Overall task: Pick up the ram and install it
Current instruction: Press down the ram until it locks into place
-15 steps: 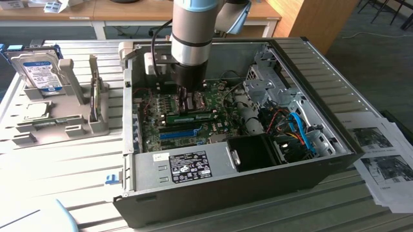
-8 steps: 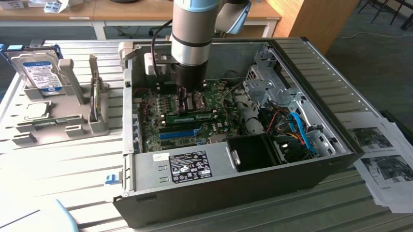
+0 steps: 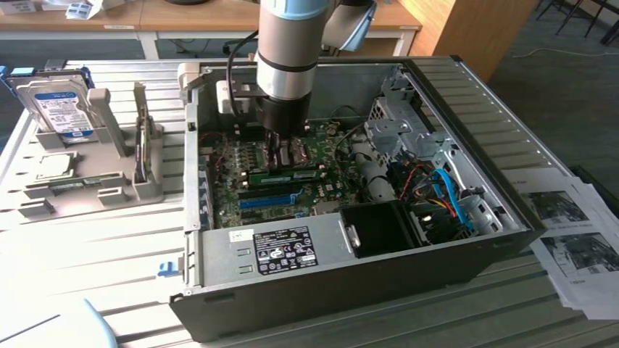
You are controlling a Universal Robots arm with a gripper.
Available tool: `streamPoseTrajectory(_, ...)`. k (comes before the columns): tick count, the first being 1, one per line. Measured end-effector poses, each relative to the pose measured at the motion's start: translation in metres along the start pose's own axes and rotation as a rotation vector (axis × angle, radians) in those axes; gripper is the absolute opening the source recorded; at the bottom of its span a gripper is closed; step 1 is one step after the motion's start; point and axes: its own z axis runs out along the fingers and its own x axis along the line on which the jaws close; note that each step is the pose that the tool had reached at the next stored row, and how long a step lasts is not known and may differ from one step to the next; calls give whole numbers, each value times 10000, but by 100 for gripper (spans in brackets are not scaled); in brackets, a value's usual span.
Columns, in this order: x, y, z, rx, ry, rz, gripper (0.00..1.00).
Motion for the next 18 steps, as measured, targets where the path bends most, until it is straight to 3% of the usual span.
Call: streamPoseTrajectory(18,2,-1,33,0,-1,0,9)
